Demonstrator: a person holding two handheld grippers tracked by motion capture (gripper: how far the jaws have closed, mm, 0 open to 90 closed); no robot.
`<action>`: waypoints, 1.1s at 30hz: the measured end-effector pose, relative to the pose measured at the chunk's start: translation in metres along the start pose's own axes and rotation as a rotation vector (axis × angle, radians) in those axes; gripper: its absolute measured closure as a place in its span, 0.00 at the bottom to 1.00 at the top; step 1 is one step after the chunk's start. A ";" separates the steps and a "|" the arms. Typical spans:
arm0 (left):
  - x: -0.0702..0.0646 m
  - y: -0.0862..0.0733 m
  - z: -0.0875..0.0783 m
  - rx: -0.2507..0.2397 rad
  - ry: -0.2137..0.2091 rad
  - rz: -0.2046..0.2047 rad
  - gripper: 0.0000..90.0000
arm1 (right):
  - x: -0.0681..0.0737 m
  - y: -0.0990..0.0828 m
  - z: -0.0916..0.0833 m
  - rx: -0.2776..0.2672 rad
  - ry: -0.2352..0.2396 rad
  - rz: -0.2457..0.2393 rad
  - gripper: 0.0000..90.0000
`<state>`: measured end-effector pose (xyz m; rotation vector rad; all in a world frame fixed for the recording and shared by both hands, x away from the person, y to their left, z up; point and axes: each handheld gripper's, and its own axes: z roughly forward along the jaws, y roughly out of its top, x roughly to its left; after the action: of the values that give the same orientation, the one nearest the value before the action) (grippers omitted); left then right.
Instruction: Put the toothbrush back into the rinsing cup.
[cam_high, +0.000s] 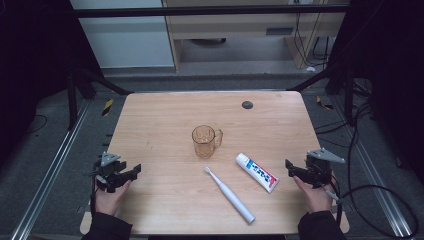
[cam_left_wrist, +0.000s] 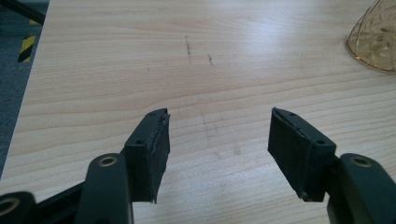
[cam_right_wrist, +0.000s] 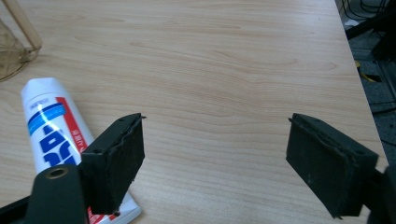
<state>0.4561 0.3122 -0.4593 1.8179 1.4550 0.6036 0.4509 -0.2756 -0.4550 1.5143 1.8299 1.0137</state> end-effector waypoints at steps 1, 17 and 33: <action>-0.001 0.000 -0.001 -0.005 0.001 0.003 0.44 | 0.002 0.001 -0.002 0.000 -0.001 -0.007 0.25; -0.010 -0.001 -0.005 -0.008 -0.032 0.038 0.55 | 0.034 0.019 -0.015 0.008 0.087 -0.101 0.36; -0.010 -0.003 -0.002 0.000 -0.026 0.043 0.60 | 0.077 0.032 -0.019 0.065 0.193 -0.161 0.42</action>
<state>0.4501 0.3034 -0.4594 1.8541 1.4021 0.5992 0.4371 -0.2017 -0.4146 1.3194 2.1002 1.0618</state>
